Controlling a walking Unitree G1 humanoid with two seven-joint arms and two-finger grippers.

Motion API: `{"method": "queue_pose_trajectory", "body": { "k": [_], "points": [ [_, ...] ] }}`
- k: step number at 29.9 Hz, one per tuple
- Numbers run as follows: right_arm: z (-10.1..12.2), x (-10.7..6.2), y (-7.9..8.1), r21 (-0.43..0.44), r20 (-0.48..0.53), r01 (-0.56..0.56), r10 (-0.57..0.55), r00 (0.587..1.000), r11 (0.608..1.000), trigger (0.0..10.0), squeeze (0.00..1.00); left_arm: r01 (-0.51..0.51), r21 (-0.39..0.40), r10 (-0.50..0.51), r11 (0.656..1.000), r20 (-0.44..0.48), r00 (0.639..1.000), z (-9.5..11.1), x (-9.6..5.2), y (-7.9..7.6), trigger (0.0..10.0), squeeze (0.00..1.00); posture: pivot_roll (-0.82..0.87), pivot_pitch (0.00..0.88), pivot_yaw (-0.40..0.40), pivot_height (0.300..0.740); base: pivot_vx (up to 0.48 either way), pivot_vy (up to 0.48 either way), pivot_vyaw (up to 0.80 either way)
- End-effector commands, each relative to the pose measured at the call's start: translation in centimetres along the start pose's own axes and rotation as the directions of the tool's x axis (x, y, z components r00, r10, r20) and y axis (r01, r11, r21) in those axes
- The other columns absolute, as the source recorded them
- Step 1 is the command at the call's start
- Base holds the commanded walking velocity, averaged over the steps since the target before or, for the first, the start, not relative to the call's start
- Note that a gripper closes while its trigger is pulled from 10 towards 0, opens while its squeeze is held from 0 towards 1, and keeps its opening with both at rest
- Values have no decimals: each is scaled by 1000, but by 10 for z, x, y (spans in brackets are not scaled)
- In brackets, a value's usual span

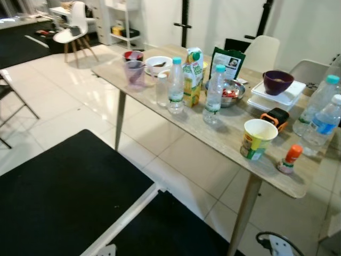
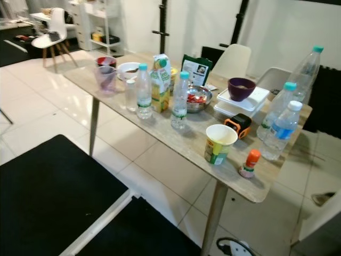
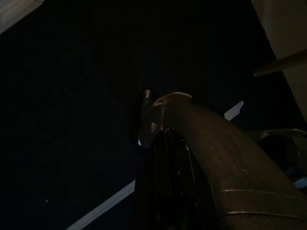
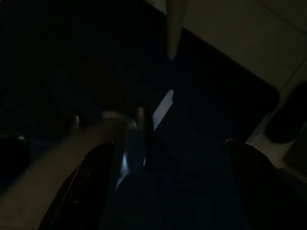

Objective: Restocking fridge

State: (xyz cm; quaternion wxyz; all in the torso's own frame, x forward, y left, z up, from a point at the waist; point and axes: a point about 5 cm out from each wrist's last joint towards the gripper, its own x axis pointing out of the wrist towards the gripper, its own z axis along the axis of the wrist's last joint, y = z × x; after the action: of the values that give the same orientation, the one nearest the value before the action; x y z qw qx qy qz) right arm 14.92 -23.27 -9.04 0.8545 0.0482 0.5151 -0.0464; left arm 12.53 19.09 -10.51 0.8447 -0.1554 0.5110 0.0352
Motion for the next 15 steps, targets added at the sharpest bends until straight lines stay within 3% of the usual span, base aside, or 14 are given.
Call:
{"method": "queue_pose_trajectory", "body": {
  "k": [1, 15],
  "points": [
    [2, -1, -5, 7, -1, 13, -13, 1000, 1000, 10000, 0, -8, 9, 8, 1000, -9, 1000, -2, -1, 2, 10000, 0, 6, 0, 11, 740, 270, 0, 0],
    [-1, -1, -5, 9, -19, 11, -10, 1000, 1000, 10000, 0, -17, -8, 17, 1000, 14, 1000, 1, 0, 1, 10000, 0, 6, 0, 10, 740, 17, 0, -776]
  ]
}}
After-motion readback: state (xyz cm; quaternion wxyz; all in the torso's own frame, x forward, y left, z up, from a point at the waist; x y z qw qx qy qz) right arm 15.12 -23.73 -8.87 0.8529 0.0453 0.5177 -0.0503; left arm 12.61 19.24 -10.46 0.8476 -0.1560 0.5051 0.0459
